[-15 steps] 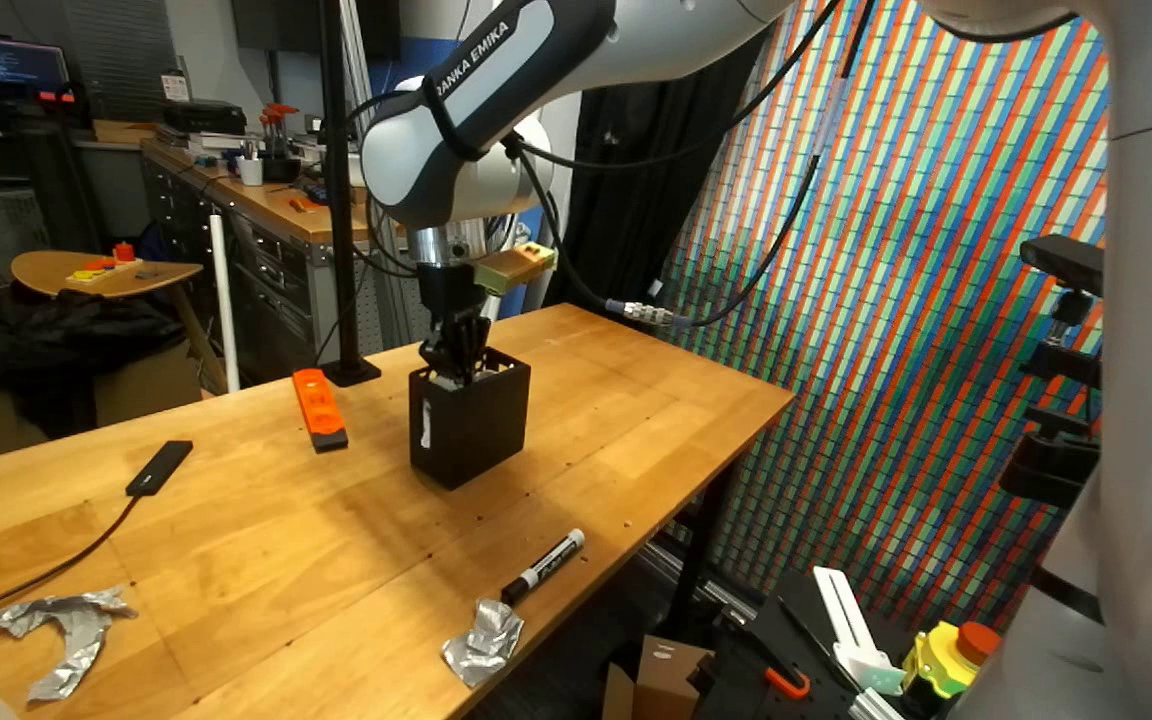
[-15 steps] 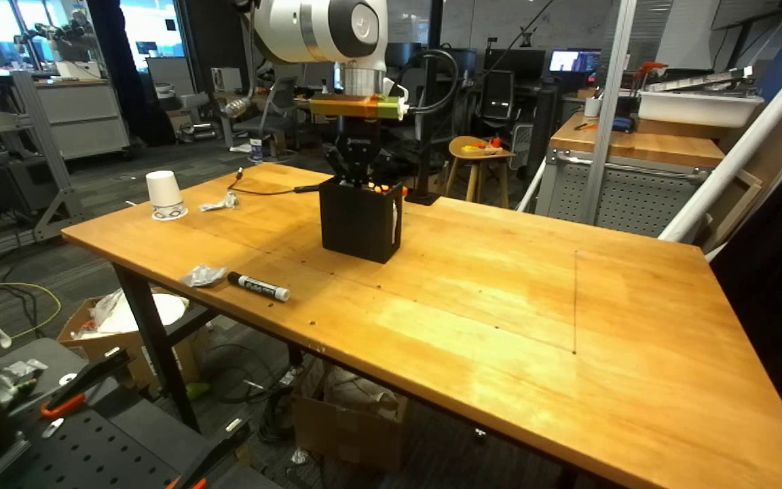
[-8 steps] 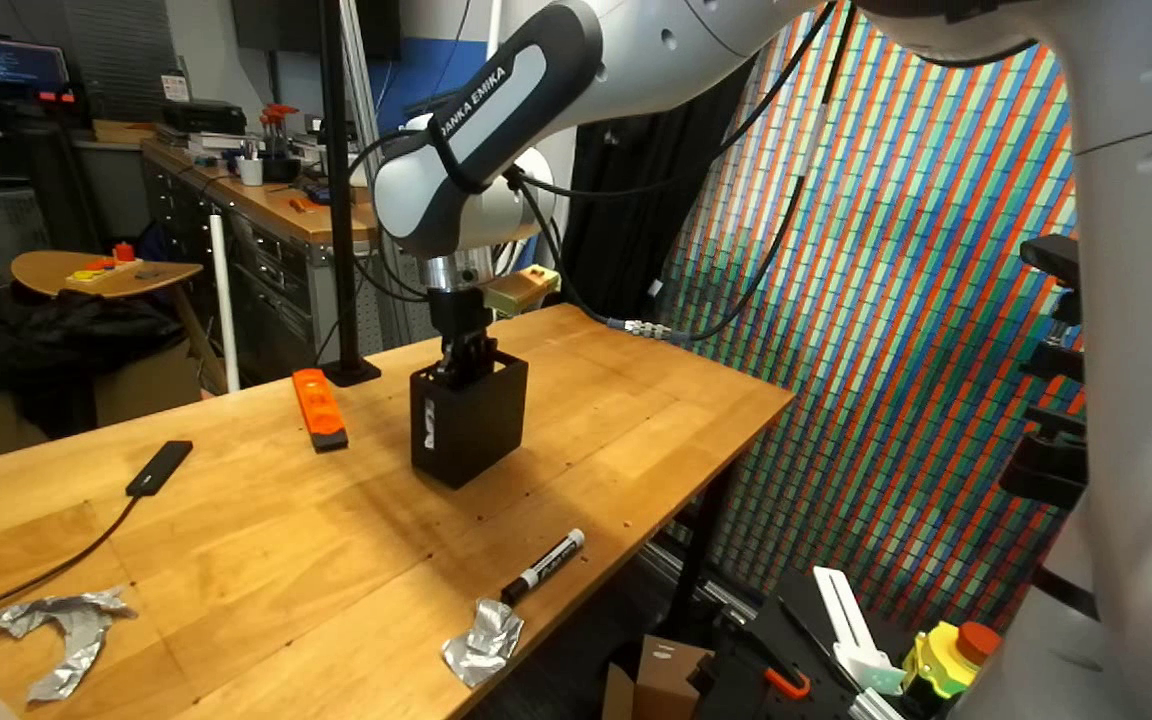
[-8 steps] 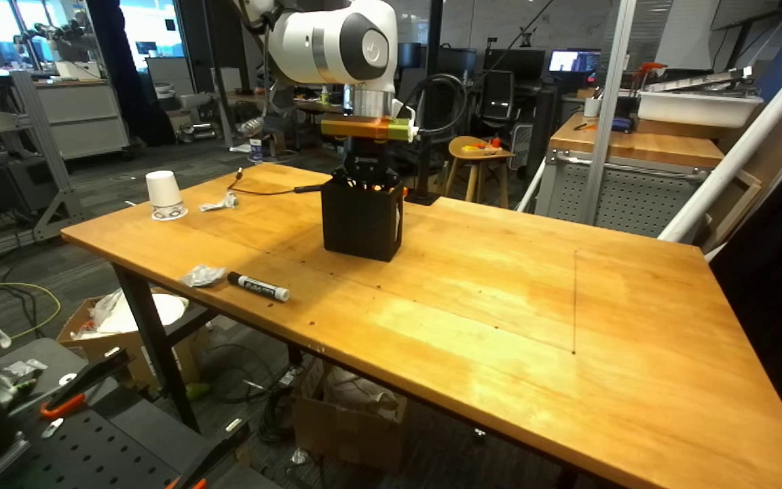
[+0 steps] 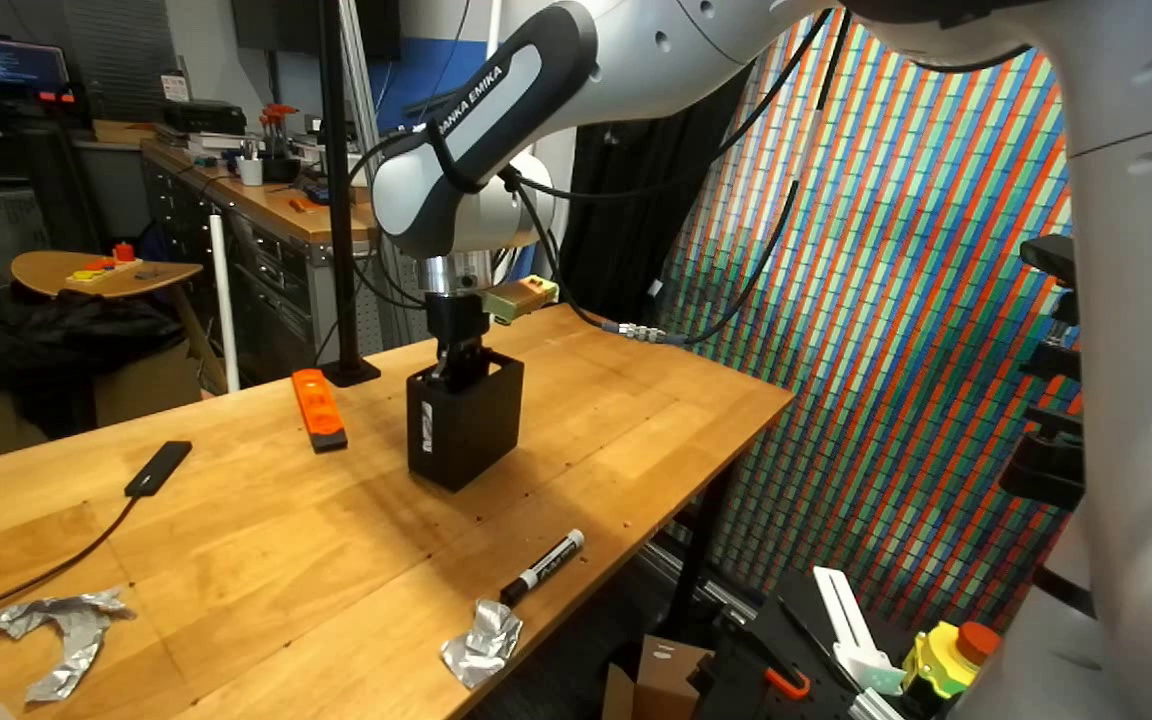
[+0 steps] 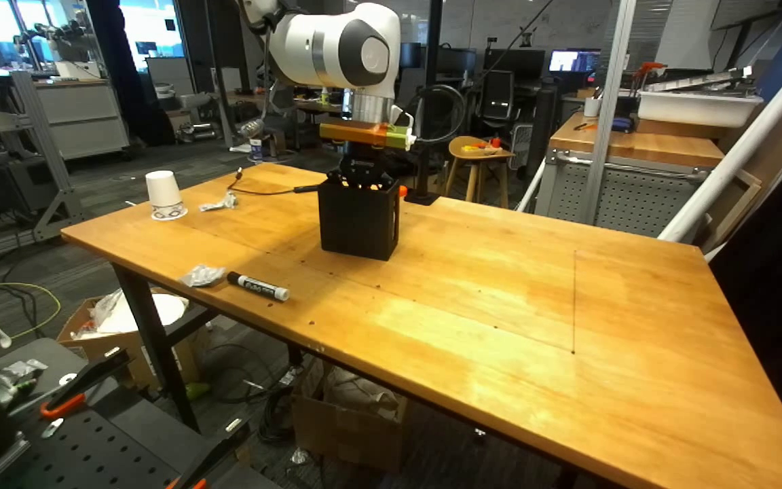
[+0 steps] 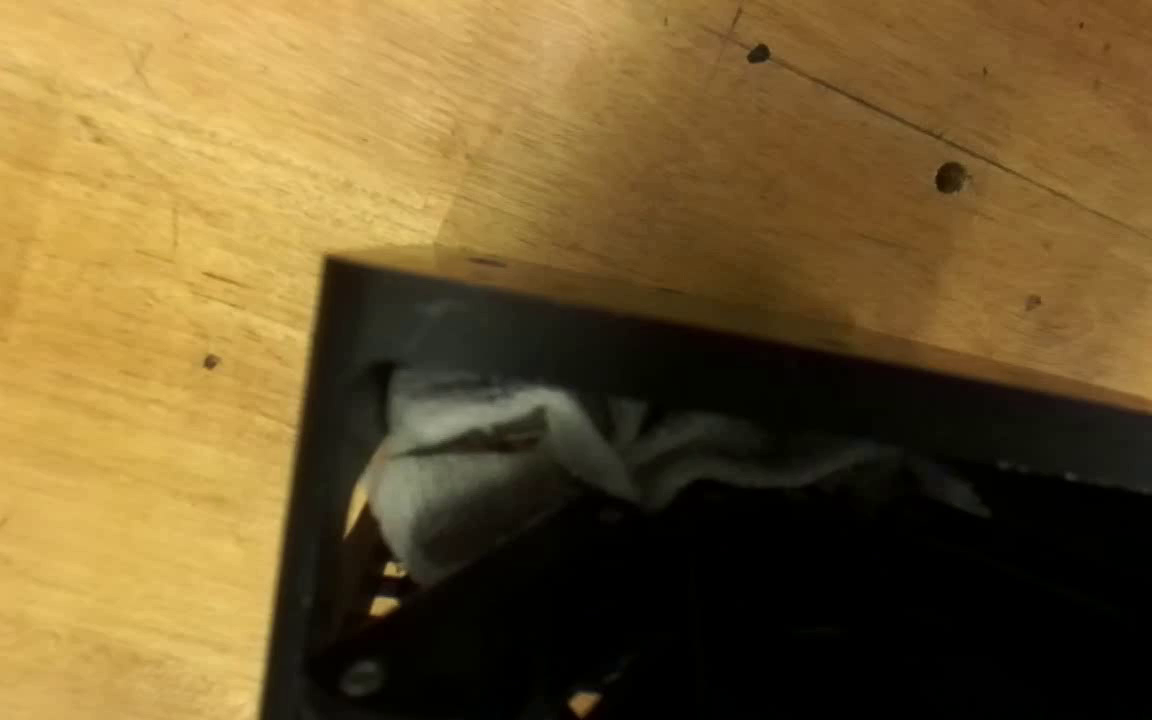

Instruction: Pick up the cloth from the table and put it in the box

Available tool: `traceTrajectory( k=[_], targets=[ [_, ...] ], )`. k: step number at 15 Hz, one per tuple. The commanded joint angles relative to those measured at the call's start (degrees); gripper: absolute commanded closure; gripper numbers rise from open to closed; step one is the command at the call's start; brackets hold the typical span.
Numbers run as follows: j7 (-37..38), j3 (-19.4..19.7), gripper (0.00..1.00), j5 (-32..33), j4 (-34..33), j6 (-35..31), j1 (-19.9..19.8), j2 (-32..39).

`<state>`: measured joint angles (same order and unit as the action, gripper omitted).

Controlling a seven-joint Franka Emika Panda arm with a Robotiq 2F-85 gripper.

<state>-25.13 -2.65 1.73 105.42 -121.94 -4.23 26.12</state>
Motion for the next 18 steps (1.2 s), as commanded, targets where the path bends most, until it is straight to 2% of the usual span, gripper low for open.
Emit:
traceTrajectory(
  k=[1,10,14,15,16,17,18],
  targets=[
    [-0.9,-0.9,1.00,-0.8,2.2,-1.6,-0.3,-2.3],
    [0.6,1.0,1.00,4.6,5.8,-5.2,0.5,-14.3],
    [0.7,1.2,0.96,4.8,7.4,-6.2,0.7,-19.0],
    [0.4,1.1,0.72,4.4,8.0,-6.5,0.7,-20.3],
    [0.3,1.2,0.71,4.3,8.4,-7.0,0.8,-21.4],
    [0.0,1.2,0.64,4.0,9.0,-7.1,0.8,-22.7],
    [0.0,1.3,0.82,4.0,6.0,-5.2,0.9,-18.9]
  ],
)
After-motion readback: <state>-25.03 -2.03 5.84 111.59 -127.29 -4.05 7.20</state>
